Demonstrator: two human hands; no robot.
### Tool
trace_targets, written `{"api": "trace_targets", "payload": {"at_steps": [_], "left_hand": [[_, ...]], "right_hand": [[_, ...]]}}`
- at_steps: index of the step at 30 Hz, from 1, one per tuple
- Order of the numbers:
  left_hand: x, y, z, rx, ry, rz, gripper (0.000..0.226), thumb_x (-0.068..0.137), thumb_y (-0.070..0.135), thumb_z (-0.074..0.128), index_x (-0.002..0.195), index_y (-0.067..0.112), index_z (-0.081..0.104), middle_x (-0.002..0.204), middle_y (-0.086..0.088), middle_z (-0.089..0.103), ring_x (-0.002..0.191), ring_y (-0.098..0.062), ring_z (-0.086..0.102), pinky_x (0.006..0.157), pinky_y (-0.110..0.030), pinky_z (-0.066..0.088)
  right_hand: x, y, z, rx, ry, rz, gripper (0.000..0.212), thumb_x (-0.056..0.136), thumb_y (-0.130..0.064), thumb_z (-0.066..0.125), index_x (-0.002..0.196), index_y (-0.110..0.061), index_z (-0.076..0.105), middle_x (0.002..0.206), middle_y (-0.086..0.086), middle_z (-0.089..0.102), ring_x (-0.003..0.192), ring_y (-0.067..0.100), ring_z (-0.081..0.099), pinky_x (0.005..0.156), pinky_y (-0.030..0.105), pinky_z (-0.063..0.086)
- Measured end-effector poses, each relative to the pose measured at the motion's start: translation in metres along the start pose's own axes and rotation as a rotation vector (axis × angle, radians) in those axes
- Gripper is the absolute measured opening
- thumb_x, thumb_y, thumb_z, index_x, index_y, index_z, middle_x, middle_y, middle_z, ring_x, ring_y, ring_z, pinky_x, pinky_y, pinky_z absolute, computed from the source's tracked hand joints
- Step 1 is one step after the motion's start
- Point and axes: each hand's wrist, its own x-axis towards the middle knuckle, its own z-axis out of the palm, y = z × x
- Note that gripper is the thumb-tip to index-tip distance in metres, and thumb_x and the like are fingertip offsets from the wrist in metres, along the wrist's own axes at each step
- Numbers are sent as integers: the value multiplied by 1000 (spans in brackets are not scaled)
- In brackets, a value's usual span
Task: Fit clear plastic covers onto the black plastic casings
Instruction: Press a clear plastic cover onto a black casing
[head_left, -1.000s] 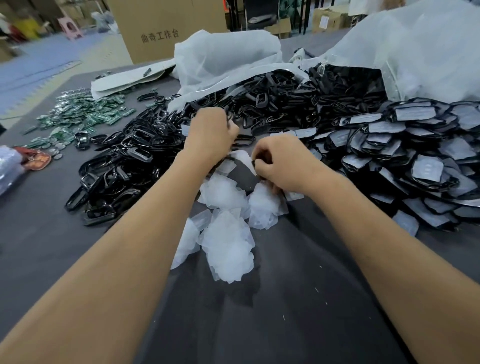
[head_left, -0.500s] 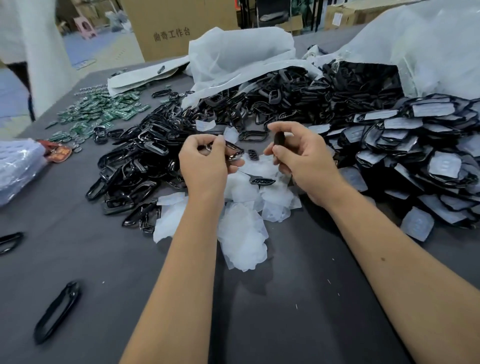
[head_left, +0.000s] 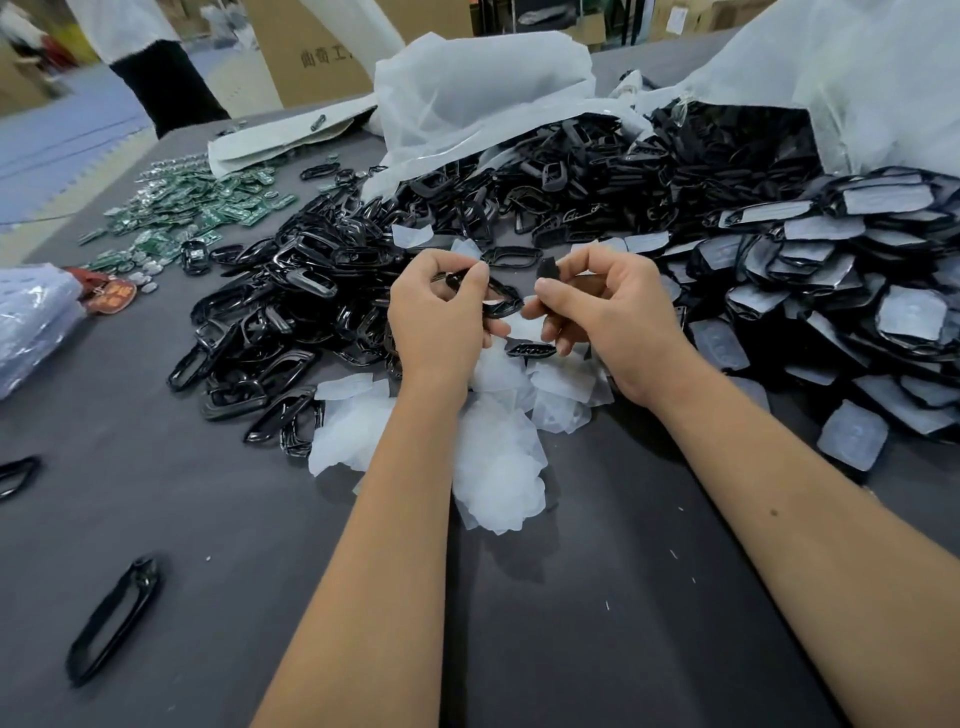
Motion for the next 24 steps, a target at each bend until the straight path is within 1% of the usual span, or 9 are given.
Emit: {"api": "trace_targets", "payload": {"at_steps": [3, 6, 10, 13, 15, 17, 20, 22, 24], "left_hand": [[-2, 0, 1, 0, -49, -14, 7, 96, 13, 69, 93, 9, 64, 79, -12, 75, 52, -29, 72, 43, -26, 45], [-2, 1, 2, -32, -88, -20, 12, 96, 11, 70, 88, 9, 62, 77, -10, 76, 53, -30, 73, 40, -23, 44], [-1, 1, 3, -35, -84, -16, 10, 96, 9, 70, 89, 8, 64, 74, -9, 76, 52, -24, 71, 42, -22, 46], [0, 2, 3, -122, -96, -62, 3, 95, 8, 71, 94, 7, 69, 72, -5, 76, 54, -19, 70, 49, -20, 50], [1, 4, 4, -193, -78, -99, 13, 92, 11, 76, 101, 3, 71, 72, -4, 75, 53, -15, 68, 52, -20, 51], [1, 5, 5, -262, -94, -131, 24, 89, 14, 80, 105, -1, 69, 79, -10, 76, 57, -14, 68, 56, -20, 52], [0, 5, 8, -259, -204, -83, 16, 92, 11, 76, 101, -1, 69, 79, -17, 74, 63, -16, 66, 59, -20, 51], [0, 4, 10, -200, -160, -2, 12, 98, 10, 69, 98, -2, 71, 71, -9, 72, 57, -11, 61, 56, -19, 48], [2, 3, 10, -163, -47, 54, 17, 101, 13, 64, 94, 1, 73, 68, -4, 70, 56, -9, 57, 57, -19, 47]], "right_hand": [[-1, -1, 1, -26, 30, -29, 5, 98, -12, 71, 93, -11, 69, 68, 7, 70, 49, 14, 53, 41, 23, 40], [-1, 0, 2, 5, 70, -58, 6, 99, -14, 70, 99, -13, 76, 56, 0, 59, 42, 8, 45, 40, 18, 36], [0, 1, 1, -2, 103, -72, 12, 100, -14, 69, 104, -8, 79, 70, 5, 65, 56, 13, 52, 48, 23, 42], [1, 2, -1, -26, 90, -90, 17, 100, -4, 64, 109, -6, 78, 79, 9, 69, 65, 16, 59, 59, 26, 50], [1, 3, -2, -53, 52, -97, 18, 97, 0, 66, 111, -6, 76, 80, 12, 71, 67, 18, 63, 62, 27, 54], [0, 3, -2, -64, 34, -94, 14, 95, 1, 70, 109, -2, 71, 79, 16, 73, 66, 21, 65, 62, 29, 56], [0, 3, -1, -59, 52, -95, 11, 93, 1, 73, 101, -2, 66, 74, 17, 71, 60, 22, 65, 57, 30, 56], [0, 3, -1, -29, 62, -97, 10, 92, 2, 74, 100, -1, 68, 74, 16, 71, 58, 21, 62, 54, 29, 53], [0, 2, -1, 0, 74, -103, 11, 91, 2, 74, 102, 0, 73, 75, 16, 72, 57, 19, 60, 53, 28, 51]]}}
